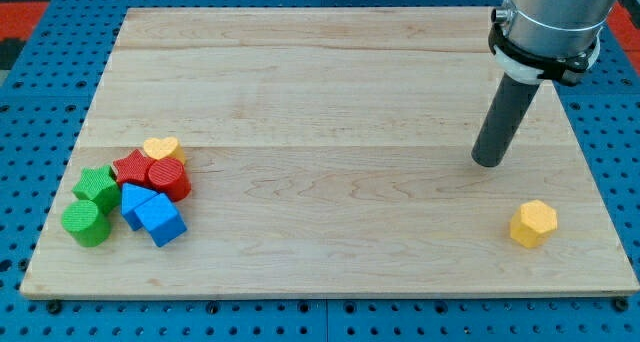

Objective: Push yellow hexagon towards the bottom center

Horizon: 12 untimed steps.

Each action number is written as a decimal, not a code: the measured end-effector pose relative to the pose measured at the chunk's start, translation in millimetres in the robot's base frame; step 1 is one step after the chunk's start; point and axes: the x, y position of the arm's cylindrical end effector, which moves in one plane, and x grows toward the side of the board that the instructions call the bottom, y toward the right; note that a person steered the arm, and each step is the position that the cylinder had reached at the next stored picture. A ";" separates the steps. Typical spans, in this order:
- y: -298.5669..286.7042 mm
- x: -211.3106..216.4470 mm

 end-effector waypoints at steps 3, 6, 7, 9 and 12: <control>0.1 1.0; 125.2 38.0; 130.0 40.4; 46.2 85.3; -100.0 98.6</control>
